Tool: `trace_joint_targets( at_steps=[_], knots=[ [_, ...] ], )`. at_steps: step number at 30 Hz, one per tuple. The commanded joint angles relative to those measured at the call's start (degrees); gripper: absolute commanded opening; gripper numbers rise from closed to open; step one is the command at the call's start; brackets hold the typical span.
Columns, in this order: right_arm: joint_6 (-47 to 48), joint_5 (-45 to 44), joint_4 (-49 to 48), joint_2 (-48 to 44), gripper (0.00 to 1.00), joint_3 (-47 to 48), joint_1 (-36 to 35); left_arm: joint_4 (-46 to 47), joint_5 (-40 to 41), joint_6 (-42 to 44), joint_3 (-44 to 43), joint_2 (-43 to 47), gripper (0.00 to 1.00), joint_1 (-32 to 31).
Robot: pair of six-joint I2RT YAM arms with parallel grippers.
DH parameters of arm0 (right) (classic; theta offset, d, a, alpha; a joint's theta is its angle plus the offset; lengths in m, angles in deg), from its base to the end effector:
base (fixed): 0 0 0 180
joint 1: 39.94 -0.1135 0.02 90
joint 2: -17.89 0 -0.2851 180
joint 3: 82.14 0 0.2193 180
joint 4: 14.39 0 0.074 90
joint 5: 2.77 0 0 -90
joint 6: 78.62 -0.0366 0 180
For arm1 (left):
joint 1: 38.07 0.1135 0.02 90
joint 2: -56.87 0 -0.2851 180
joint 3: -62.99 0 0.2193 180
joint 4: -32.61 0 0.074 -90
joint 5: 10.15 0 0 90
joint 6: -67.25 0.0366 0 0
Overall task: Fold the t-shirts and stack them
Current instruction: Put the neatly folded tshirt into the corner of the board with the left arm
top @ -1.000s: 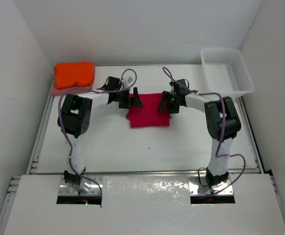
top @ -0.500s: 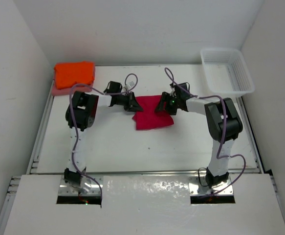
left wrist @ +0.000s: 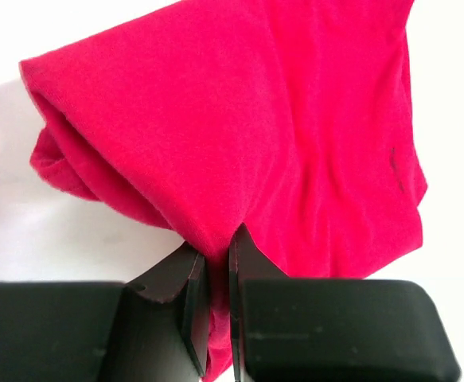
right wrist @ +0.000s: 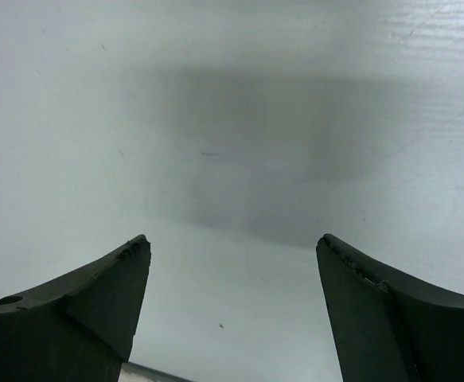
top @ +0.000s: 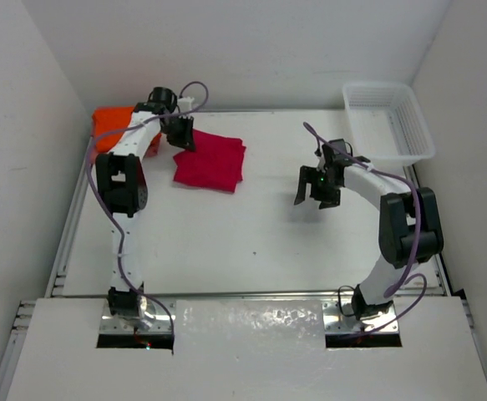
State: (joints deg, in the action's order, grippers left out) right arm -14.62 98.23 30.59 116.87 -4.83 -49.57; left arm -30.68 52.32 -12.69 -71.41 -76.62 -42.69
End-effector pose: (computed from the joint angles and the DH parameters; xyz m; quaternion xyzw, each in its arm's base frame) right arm 0.3063 0.0591 0.2132 0.1196 0.9676 0.1510 0.1631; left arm 0.4819 -0.0559 0.2295 0.1768 0.9282 -0.2198 0.2426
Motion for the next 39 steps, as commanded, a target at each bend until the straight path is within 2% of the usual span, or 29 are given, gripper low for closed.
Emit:
trace_joint_targets(
  at_steps=[1,3,7,12,17,23,28,31,39],
  knots=[
    [3.06,-2.04,3.5,-1.25,0.82,2.81,-0.57,-9.97,14.56,9.53,-8.29,-3.43,0.0,-0.39],
    [3.06,-2.3,3.77,-1.07,0.82,3.43,-0.57,-9.1,19.33,11.72,-13.3,-4.06,0.0,-0.39],
    [3.32,-2.83,4.47,-1.77,0.82,4.23,-0.57,-3.66,32.14,16.73,-14.2,-2.13,0.0,-0.3],
    [3.59,-4.59,5.17,-3.09,0.82,2.04,-0.57,4.26,36.93,19.03,-14.63,2.18,0.0,-0.21],
    [3.23,-5.12,5.52,-4.32,0.82,1.06,-0.66,0.85,35.44,18.67,-20.61,1.92,0.0,-0.21],
    [4.2,-7.49,7.19,-6.43,0.82,0.27,-0.66,3.11,33.16,17.54,-21.13,3.67,0.0,2.24],
    [4.03,-8.45,8.16,-8.1,0.82,-0.96,-0.65,7.87,29.91,14.37,-22.9,5.96,0.0,7.43],
    [4.2,-8.98,8.87,-8.28,0.82,-0.79,-0.57,8.39,25.17,13.05,-22.81,5.79,0.0,10.59],
    [4.91,-9.51,10.89,-5.82,0.82,2.82,-0.66,10.33,14.8,8.58,-23.6,0.88,0.0,19.73]
  ],
)
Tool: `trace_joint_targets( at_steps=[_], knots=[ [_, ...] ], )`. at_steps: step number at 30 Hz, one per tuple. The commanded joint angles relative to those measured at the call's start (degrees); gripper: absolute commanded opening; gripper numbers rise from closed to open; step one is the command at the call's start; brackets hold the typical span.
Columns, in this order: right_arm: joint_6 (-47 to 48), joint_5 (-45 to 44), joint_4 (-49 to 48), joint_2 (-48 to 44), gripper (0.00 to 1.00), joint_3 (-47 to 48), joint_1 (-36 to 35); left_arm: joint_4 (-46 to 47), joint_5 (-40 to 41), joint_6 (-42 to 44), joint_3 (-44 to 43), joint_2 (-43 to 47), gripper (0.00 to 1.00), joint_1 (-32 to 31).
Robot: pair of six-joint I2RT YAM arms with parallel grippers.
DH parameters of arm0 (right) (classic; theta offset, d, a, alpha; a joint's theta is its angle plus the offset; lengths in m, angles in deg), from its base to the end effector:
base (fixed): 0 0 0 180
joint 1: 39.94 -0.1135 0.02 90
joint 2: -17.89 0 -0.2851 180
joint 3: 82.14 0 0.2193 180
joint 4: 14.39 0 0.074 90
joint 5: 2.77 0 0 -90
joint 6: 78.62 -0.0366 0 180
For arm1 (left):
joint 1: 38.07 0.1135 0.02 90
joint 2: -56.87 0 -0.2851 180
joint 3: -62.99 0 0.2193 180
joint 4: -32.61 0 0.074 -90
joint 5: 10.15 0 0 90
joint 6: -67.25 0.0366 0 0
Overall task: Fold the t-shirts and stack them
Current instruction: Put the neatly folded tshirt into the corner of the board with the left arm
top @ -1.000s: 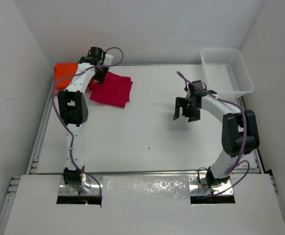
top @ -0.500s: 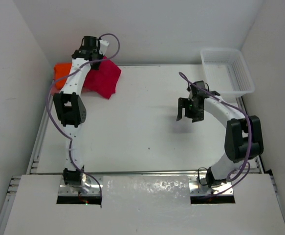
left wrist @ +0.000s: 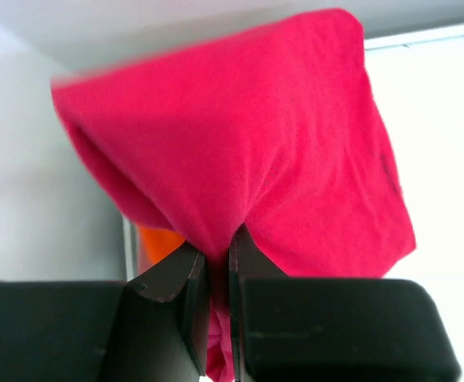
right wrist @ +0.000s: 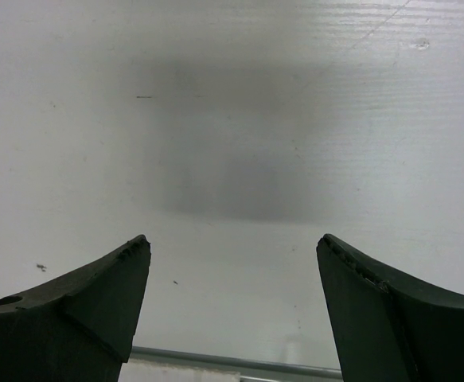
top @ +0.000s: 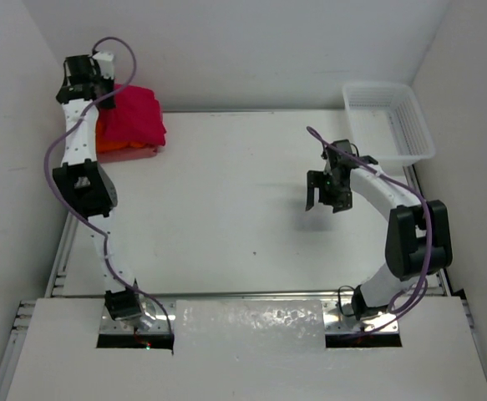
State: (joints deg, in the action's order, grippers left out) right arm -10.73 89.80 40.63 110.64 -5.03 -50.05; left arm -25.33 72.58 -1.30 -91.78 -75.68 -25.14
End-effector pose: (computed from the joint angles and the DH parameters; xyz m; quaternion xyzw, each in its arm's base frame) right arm 0.2768 0.0510 0.2348 0.0993 0.9805 0.0678 0.1552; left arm 0.4936 0.1086 0.3421 0.0948 0.8835 0.0806 0.4516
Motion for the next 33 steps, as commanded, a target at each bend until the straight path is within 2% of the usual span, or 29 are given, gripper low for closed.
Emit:
trace_joint_targets(
  at_steps=[1,8,13,15,18,19,20,21,22,25,30,33],
  knots=[
    [1.01,-0.99,1.03,0.68,0.82,3.28,-0.17,5.5,-6.26,-3.08,-3.14,-0.77,0.0,2.97],
    [1.28,-0.72,2.52,2.08,0.82,6.0,-0.17,9.71,-8.99,-3.88,-2.7,-9.29,0.0,7.2],
    [1.37,-0.72,3.93,2.87,0.82,7.5,-0.26,12.7,-4.52,-2.56,-2.7,-12.73,0.0,7.72],
    [1.37,-0.55,4.11,2.96,0.83,7.94,-0.26,13.32,-1.44,-2.64,-2.79,-14.05,0.04,8.34],
    [1.19,-0.11,4.02,3.31,0.83,8.64,-0.26,14.29,3.57,-4.57,-3.05,-14.75,0.28,9.74],
    [1.19,-0.02,4.02,3.49,0.83,8.81,-0.26,14.38,4.27,-5.01,-2.97,-14.67,0.46,10.18],
    [1.28,0.15,4.02,3.58,0.83,9.08,-0.35,14.29,5.76,-5.8,-2.88,-14.4,0.58,10.71],
    [1.28,0.16,4.02,3.75,0.83,9.25,-0.44,14.2,6.56,-5.98,-2.88,-14.14,0.8,10.89],
    [1.37,0.24,3.93,3.84,0.83,9.52,-0.44,14.2,7.0,-6.16,-2.79,-13.35,0.86,11.24],
    [1.37,0.42,3.84,3.75,0.83,9.69,-0.7,14.64,10.16,-6.86,-2.7,-10.64,0.97,11.68],
    [1.63,0.42,4.02,2.44,0.83,9.96,-0.7,12.9,13.07,-6.77,-3.67,-6.41,1.0,12.91],
    [1.8,0.42,4.37,1.12,0.83,10.57,-0.7,6.67,8.16,-8.09,-1.05,-1.85,1.0,14.14]
  ],
)
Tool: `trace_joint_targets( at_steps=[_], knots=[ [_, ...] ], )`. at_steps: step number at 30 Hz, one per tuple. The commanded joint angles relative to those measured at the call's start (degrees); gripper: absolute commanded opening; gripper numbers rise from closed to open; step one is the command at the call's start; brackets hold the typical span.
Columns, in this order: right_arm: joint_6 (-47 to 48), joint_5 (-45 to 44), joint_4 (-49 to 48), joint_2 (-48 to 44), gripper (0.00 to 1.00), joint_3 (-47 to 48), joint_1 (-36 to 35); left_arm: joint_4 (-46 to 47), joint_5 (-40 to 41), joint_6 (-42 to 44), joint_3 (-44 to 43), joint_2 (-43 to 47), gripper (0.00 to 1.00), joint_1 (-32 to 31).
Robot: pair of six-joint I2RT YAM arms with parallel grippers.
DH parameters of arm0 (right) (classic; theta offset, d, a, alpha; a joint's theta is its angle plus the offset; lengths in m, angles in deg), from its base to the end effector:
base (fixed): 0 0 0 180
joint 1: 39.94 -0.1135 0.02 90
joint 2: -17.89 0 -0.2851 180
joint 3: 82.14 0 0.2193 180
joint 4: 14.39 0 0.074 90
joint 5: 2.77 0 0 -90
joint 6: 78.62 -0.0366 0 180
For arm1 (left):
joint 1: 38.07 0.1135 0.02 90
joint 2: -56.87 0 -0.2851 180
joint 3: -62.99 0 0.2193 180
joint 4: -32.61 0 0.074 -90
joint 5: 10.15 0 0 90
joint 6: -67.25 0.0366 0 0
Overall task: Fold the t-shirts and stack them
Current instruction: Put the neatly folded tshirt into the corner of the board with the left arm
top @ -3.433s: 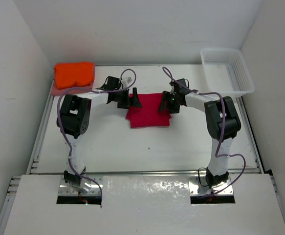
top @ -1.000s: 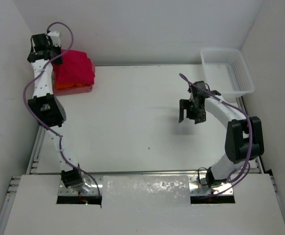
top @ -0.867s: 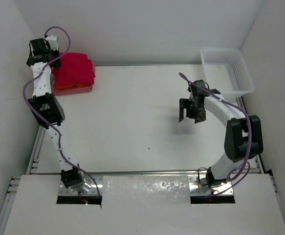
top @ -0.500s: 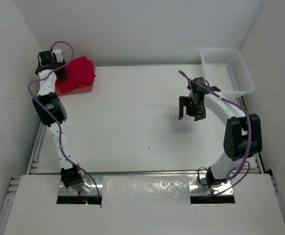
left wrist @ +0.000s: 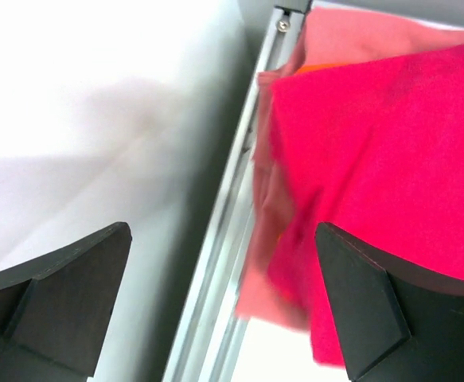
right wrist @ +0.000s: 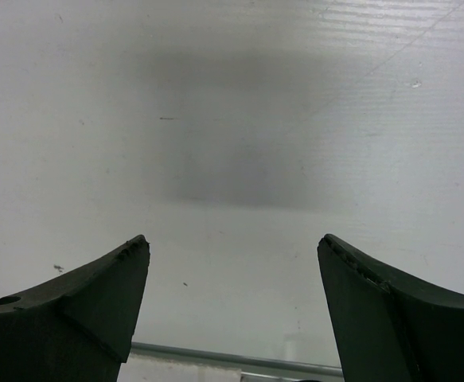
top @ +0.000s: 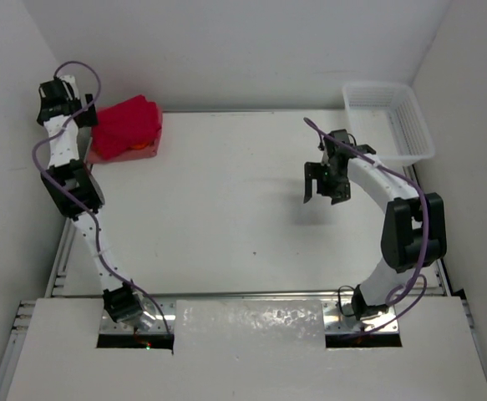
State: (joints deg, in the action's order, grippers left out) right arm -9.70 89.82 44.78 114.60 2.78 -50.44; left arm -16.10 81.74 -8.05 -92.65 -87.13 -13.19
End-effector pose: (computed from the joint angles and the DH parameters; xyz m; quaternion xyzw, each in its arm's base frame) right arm 0.2987 0.0570 0.2473 0.0872 0.9821 0.0664 0.1530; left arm 0.5018 0.2340 0.2587 -0.0867 0.8909 0.1648 0.4143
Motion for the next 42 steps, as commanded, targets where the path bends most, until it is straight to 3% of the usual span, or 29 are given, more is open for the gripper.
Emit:
trace_joint_targets(
  at_steps=[1,5,10,12,13,14,15,16,23,25,31,42],
  knots=[
    [1.04,0.22,0.22,-3.27,0.83,2.95,-0.31,-3.71,-1.62,-0.82,1.67,13.01,1.0,2.01],
    [1.83,1.19,-0.75,-5.56,0.84,2.07,-0.31,-9.07,-11.01,4.0,11.86,20.68,1.0,-0.44],
    [4.55,2.77,-0.22,-9.07,0.9,1.19,-0.22,-21.82,-16.19,8.07,19.33,30.49,1.0,-6.33],
    [5.08,3.65,-0.66,-11.87,0.98,-0.21,0.3,-21.83,-20.34,8.06,30.48,36.31,1.0,-7.3],
    [5.17,3.91,-1.62,-12.94,0.99,-2.74,0.39,-21.04,-19.83,8.93,35.48,43.47,1.0,-8.7],
    [5.43,4.26,-2.32,-14.16,0.99,-4.42,0.57,-19.47,-17.91,11.38,47.01,47.55,1.0,-9.41],
    [5.7,4.96,-3.11,-15.57,0.99,-6.35,0.74,-17.19,-16.41,12.97,52.52,52.03,1.0,-10.89],
    [5.79,5.06,-4.6,-18.45,0.99,-10.37,0.83,-15.86,-14.48,14.55,63.45,61.12,1.0,-11.08],
    [0.0,5.59,-13.57,-30.51,0.99,-30.24,1.18,-17.25,-12.35,26.51,99.39,101.49,1.0,-11.17],
    [-0.89,4.37,-16.64,-32.62,0.99,-32.37,1.1,-16.39,-7.38,27.23,105.19,106.63,1.0,-11.09],
    [-0.02,3.91,-17.36,-35.01,0.99,-33.44,1.19,-6.81,-8.74,27.93,110.58,114.29,1.0,-11.09],
    [1.83,2.24,-16.92,-38.17,0.99,-35.2,1.19,3.04,-8.83,25.2,115.15,109.2,1.0,-11.09]
  ],
)
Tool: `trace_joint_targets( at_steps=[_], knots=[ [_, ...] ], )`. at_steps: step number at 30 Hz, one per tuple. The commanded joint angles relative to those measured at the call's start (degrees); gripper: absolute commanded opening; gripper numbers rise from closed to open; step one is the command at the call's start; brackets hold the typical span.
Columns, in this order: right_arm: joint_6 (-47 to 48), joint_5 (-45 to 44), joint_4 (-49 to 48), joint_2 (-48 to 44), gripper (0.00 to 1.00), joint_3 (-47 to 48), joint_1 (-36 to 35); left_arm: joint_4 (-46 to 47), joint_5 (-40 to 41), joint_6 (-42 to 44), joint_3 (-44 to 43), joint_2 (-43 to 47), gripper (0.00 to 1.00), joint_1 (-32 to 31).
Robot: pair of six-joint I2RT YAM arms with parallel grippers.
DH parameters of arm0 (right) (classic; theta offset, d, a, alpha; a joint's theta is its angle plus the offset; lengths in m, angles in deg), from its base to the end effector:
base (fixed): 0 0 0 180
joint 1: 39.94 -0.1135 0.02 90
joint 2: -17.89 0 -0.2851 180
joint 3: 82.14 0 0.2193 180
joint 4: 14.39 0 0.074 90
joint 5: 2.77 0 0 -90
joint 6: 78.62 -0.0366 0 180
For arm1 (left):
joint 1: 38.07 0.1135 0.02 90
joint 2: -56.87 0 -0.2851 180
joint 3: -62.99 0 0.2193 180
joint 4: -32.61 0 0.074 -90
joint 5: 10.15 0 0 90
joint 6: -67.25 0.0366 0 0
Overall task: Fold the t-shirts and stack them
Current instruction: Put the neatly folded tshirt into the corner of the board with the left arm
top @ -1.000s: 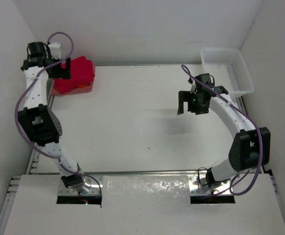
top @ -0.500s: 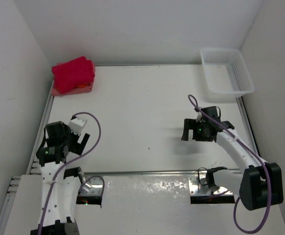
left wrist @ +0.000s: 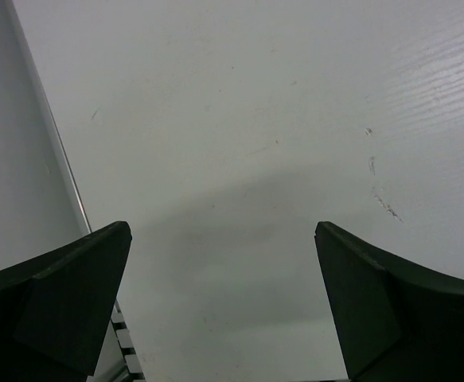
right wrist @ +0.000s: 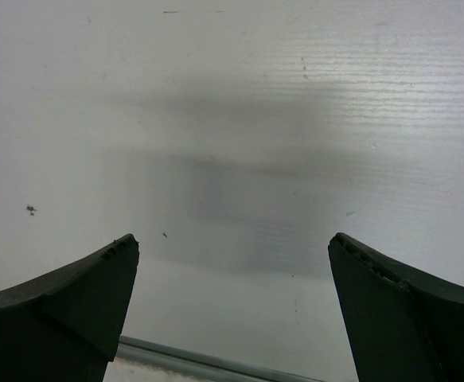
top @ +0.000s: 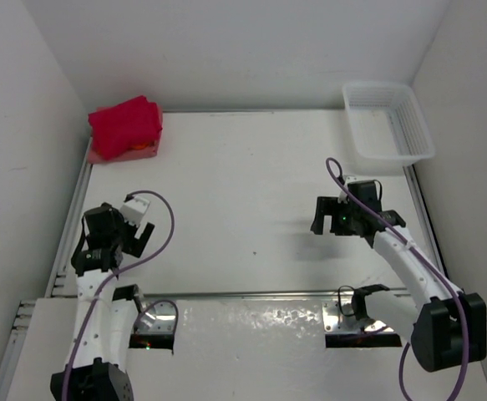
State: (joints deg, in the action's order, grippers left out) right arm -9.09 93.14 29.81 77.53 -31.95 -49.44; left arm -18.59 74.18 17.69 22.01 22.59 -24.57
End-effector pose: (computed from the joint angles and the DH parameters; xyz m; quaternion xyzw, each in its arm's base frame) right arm 0.1549 0.0297 0.2346 0.0747 0.9460 0.1279 0.2882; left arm 0.0796 0.0154 0.2223 0.2332 0.8913 0.1345 0.3649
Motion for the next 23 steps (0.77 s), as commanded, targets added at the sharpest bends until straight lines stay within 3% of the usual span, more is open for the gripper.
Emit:
trace_joint_targets(
  at_steps=[1,23],
  knots=[
    [1.39,-0.9,-2.04,-1.19,0.99,-0.73,0.18,5.97,-1.36,-0.54,0.67,-0.61,1.0,0.3],
    [5.0,-2.04,-6.17,2.42,0.99,0.59,0.18,7.38,-2.06,-0.46,1.64,-2.54,1.0,0.3]
  ],
)
